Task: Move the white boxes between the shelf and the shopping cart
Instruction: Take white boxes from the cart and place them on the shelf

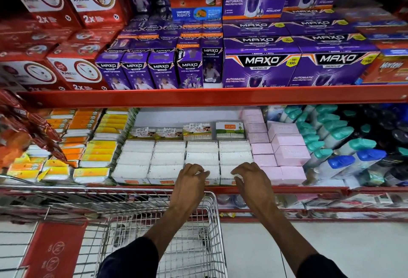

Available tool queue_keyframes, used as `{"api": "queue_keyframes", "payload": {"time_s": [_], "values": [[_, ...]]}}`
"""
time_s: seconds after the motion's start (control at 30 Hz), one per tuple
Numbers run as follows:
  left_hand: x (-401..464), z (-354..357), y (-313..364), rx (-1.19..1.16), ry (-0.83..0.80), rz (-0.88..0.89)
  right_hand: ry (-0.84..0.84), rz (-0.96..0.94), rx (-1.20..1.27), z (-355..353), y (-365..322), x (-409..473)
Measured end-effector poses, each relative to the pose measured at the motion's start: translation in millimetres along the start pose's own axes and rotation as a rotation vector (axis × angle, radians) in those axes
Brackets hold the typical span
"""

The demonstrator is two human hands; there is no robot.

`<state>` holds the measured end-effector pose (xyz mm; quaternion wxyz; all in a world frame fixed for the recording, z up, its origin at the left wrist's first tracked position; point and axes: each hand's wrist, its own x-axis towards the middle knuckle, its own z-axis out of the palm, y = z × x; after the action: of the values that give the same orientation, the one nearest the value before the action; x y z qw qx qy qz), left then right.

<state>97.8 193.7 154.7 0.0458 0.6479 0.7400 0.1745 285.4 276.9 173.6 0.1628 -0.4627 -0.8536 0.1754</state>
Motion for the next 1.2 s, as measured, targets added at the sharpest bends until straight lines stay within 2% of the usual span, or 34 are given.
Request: {"api": "queue_keyframes", "payload": {"time_s": [0.4,0.57,0.73,0.8,0.9,1.07,1.2], "values": [[-12.1,-9.7,-14.8,0.007,0.007,0.080,0.037,0.041,-0.027,6.9,-10.6,-0.5],[-39.4,-37.0,-57.4,-0.010,0.109,-0.023,0.079,-0.057,0.103,25.5,-59.5,0.9],[-60.9,-55.5,-118.1,-0.007,0.198,-0.132,-0.020,-0.166,0.173,60.2,-124.6,12.1],[-63.0,-62.3,-131.5,0.007,0.182,-0.176,-0.088,-0.132,0.210,76.0,-139.2,20.4],[-64.5,-66.0,-150.8,0.040,0.119,-0.202,-0.174,-0.193,0.102,92.1,-157.7,27.9],[-62.6,-61.2,-165.4,0.058,0.080,-0.150,-0.168,-0.075,0.143,102.3,-163.3,35.0],[-63.6,-63.0,-168.4,0.045,0.091,-0.088,-0.128,-0.069,0.134,103.1,-163.2,36.2]]}}
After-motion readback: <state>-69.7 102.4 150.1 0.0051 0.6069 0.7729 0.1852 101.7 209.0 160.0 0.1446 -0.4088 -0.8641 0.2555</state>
